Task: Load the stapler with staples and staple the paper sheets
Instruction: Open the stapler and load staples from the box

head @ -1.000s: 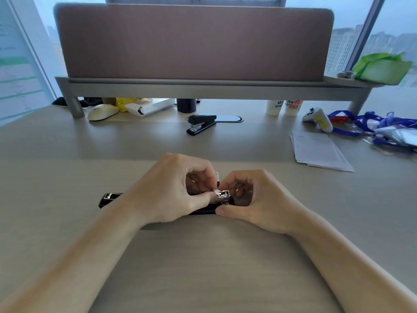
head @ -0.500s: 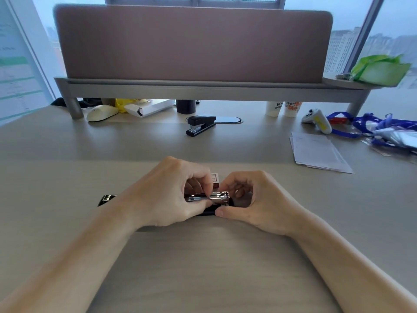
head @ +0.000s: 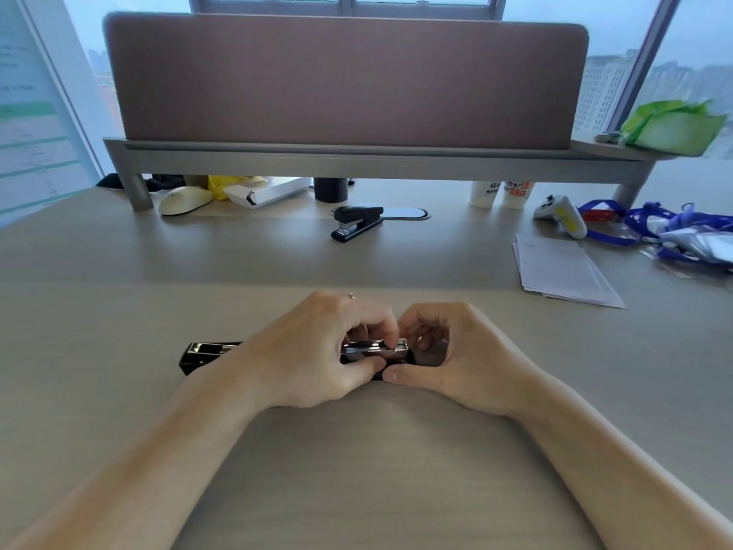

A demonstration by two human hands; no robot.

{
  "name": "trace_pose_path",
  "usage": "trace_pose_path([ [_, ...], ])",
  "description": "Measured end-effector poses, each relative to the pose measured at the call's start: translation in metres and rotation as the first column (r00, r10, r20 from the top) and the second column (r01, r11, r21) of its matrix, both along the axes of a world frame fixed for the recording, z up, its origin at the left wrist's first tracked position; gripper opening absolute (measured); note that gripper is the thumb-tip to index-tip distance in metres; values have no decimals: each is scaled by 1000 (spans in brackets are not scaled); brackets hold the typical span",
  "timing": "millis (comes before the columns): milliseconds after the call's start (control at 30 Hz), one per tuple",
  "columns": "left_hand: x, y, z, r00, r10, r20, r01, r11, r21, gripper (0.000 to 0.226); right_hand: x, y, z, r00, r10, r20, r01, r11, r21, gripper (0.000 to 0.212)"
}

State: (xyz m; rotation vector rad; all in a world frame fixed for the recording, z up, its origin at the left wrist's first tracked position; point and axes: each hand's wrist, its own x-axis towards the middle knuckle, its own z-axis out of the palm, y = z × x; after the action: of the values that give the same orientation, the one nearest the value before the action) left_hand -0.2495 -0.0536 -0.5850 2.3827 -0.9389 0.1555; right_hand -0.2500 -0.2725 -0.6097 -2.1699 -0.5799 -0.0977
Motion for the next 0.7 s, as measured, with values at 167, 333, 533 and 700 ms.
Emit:
trace_pose_path([
  [167, -1, 6, 6, 995, 43, -88, -45, 999, -28, 27, 0, -1, -1, 1000, -1, 0, 1, 1000, 15, 24],
  [333, -2, 49, 19, 971, 189, -143, -168, 974, 149, 37, 2, -3, -6, 1000, 12, -23, -12, 999, 41, 22],
  [533, -10, 82, 37, 943, 277, -185, -185, 898, 399, 20, 3, -3, -10, 998, 7, -58, -2, 996, 87, 13],
  [700, -10, 70, 56, 941, 311, -137, -176, 790, 587, 20, 3, -1, -11, 998, -10, -69, 16, 996, 90, 15],
])
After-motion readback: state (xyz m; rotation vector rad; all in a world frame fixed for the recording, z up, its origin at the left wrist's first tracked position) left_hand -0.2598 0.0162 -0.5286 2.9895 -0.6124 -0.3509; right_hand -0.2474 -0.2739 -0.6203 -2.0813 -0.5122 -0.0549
